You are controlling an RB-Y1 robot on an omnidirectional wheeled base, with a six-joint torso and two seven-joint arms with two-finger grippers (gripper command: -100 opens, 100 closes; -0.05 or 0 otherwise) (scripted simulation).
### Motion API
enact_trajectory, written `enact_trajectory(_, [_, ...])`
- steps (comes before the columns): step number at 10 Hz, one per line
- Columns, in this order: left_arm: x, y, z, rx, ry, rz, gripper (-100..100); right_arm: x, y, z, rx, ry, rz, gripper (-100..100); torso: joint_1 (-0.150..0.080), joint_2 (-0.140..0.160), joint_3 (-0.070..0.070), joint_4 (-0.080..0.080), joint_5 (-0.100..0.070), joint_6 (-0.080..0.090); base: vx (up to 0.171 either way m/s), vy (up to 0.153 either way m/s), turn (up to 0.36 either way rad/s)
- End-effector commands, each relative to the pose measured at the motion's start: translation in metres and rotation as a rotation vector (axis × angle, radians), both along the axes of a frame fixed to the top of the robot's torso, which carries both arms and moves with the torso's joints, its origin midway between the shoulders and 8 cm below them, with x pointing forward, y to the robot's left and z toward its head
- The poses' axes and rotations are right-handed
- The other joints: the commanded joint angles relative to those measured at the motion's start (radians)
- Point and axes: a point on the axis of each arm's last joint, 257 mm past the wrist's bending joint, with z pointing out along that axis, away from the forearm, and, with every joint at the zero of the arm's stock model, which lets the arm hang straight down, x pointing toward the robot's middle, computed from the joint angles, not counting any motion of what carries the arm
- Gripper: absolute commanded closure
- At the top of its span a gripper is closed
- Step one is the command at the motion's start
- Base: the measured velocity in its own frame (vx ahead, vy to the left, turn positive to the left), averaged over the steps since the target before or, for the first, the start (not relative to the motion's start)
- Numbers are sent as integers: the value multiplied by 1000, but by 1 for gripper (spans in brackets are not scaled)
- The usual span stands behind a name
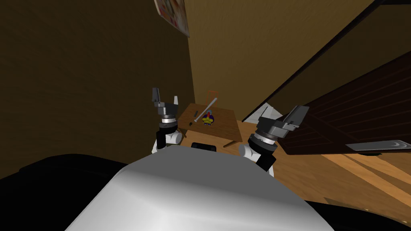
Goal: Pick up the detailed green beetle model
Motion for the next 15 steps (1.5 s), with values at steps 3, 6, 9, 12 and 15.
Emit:
enact_trajectory(3, [24,3,-22,5,69,-55,-100,0,0,0,0,0,0,0,0,3,2,1,0,0,-43,-10,-26])
enact_trajectory(6, [52,11,-49,-21,154,-99,-100,0,0,0,0,0,0,0,0,2,1,1,0,0,-40,-7,-29])
enact_trajectory(9, [86,24,-85,-70,269,-133,-100,0,0,0,0,0,0,0,0,2,1,0,0,0,-38,0,-22])
enact_trajectory(12, [112,38,-120,-137,369,-157,-100,0,0,0,0,0,0,0,1,1,1,0,0,0,-25,13,-17])
enact_trajectory(15, [134,53,-149,-198,455,-163,-100,0,0,0,0,0,0,0,1,0,0,0,0,0,-15,15,-17])
